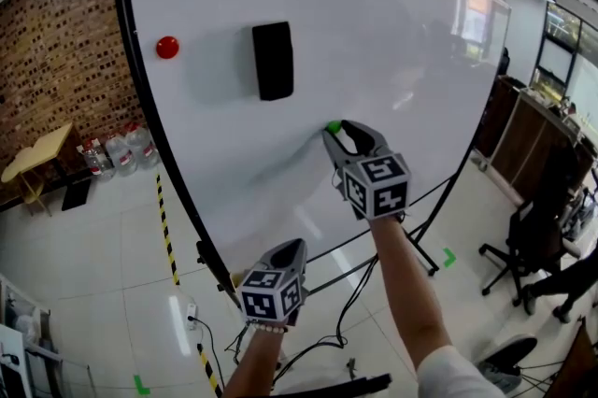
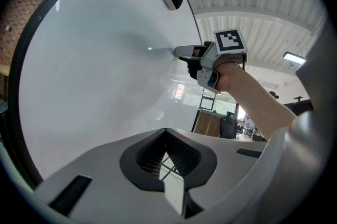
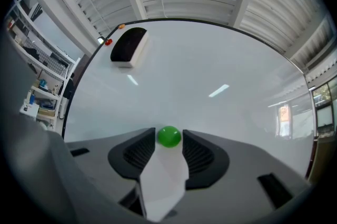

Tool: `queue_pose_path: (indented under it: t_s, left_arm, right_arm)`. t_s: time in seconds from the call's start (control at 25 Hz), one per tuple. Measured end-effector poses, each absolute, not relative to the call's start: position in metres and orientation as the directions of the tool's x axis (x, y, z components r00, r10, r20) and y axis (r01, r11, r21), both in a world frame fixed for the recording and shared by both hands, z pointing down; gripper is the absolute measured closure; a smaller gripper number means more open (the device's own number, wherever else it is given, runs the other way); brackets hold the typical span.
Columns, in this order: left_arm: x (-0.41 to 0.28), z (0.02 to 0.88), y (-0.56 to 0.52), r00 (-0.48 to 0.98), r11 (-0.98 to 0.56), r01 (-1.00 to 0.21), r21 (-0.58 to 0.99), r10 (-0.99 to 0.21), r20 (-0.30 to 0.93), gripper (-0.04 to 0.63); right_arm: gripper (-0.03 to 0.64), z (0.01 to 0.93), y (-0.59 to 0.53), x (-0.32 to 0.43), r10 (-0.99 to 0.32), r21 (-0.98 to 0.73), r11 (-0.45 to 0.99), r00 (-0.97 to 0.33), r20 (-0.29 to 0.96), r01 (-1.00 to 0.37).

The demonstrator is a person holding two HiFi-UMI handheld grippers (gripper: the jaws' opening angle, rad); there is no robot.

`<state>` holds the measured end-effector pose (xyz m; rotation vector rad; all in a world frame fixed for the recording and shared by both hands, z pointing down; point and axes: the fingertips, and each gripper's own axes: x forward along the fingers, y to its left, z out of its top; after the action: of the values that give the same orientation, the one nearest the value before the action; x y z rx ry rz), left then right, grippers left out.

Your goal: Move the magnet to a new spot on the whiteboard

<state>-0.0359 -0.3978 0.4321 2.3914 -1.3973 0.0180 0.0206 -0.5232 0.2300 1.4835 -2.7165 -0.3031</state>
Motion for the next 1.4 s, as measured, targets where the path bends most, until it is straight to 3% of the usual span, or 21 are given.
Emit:
queue_pose_path:
  t_s: [0.56, 0.92, 1.16, 1.4]
  left_arm:
    - [-0.038, 0.431, -0.394, 0.512, -0.443, -0.842, 0.308, -0.836, 0.197, 0.606]
    - [-0.033, 0.433, -0.380, 0.541, -0.468, -0.824, 0.320, -0.818, 0.198, 0.606]
    - [-0.027, 0.436, -0.372, 0.578, -0.501, -0.800, 0.329, -0.791, 0.201, 0.606]
    - [-0.008, 0.446, -0.359, 0.625, -0.544, -0.769, 0.336, -0.750, 0.215, 0.606]
  right_arm:
    - [0.489, 0.228, -0.522, 0.020, -0.848, 0.210, 0.508, -0.528, -0.049, -0.835]
    - [0.489, 0.200, -0.467, 0.059, -0.829, 0.158, 0.525, -0.545, -0.129, -0.836]
    - [0.488, 0.206, -0.423, 0.111, -0.867, 0.116, 0.460, -0.473, -0.155, -0.880]
    - [0.488, 0.269, -0.376, 0.175, -0.933, 0.027, 0.345, -0.345, -0.096, -0.938]
